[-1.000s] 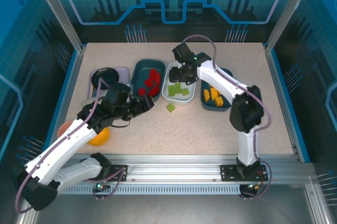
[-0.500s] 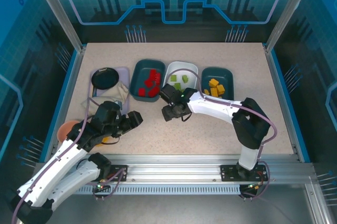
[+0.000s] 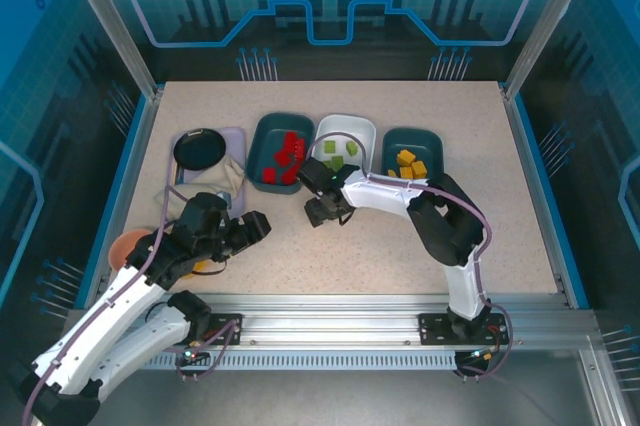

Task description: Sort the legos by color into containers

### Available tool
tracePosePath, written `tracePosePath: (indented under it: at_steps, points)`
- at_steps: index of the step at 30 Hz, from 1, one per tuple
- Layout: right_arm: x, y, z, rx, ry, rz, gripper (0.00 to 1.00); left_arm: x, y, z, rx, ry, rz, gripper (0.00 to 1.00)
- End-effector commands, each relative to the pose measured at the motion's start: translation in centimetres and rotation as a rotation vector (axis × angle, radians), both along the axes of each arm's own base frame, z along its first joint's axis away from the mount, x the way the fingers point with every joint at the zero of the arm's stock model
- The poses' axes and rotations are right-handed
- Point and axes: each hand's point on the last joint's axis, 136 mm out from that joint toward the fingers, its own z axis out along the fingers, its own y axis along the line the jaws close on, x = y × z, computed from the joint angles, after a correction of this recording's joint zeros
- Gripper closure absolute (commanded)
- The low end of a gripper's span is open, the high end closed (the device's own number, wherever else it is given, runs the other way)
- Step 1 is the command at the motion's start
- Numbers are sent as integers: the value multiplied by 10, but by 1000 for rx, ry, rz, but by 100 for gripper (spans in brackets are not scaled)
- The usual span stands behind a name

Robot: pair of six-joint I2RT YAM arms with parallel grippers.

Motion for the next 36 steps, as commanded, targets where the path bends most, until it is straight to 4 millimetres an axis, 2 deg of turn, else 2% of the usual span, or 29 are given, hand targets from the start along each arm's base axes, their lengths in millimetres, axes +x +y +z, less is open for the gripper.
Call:
tracePosePath:
  at_steps: [1, 4, 14, 18, 21, 23, 25, 28, 31, 36]
  points:
    - [16, 4, -3, -8, -43, 28, 33, -5, 2, 0, -10, 17, 7, 17]
    - [22, 6, -7, -1, -45, 37, 36, -5, 2, 0, -15, 19, 13, 17]
    - [23, 13, -17, 2, -13, 58, 58, -4, 1, -1, -20, 23, 16, 17]
    - [19, 13, -8, 14, -18, 56, 68, -4, 0, 0, -21, 19, 9, 17]
    - [14, 14, 19, 56, -53, 50, 70, -3, -1, 5, -21, 7, -1, 17]
    - [13, 12, 54, 106, -94, 25, 70, 0, -3, 12, -19, -4, -13, 18]
    - [16, 4, 88, 148, -133, -17, 70, 5, -7, 21, -22, -19, -29, 18]
    - [31, -17, 128, 192, -186, -98, 69, 17, -17, 34, -28, -35, -55, 17]
    - [55, -38, 144, 218, -207, -179, 69, 35, -31, 46, -38, -58, -84, 18]
    - [101, -52, 144, 214, -215, -256, 69, 69, -54, 52, -45, -52, -119, 18]
